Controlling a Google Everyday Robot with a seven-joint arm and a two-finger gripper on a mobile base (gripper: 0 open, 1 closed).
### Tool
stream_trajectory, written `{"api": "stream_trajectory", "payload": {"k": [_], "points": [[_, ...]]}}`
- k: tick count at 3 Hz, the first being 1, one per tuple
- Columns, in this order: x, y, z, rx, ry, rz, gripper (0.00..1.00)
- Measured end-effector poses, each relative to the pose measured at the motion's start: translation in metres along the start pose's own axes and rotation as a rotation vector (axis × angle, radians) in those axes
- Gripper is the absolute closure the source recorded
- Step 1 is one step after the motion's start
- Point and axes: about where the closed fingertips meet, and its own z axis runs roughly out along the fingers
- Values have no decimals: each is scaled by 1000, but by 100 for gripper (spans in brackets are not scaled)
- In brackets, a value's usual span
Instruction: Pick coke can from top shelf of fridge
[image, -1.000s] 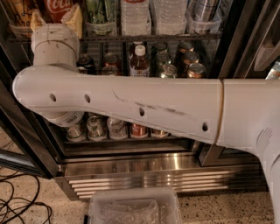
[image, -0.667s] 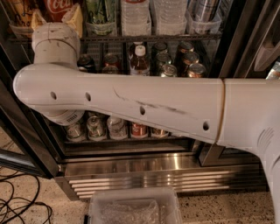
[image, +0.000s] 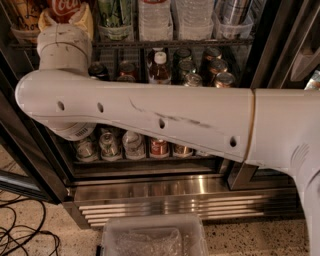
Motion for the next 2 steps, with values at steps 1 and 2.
{"api": "stream_trajectory", "payload": {"k": [1, 2], "points": [[-1, -5, 1, 10, -7, 5, 99], [-4, -12, 2, 27, -20, 13, 100]]}}
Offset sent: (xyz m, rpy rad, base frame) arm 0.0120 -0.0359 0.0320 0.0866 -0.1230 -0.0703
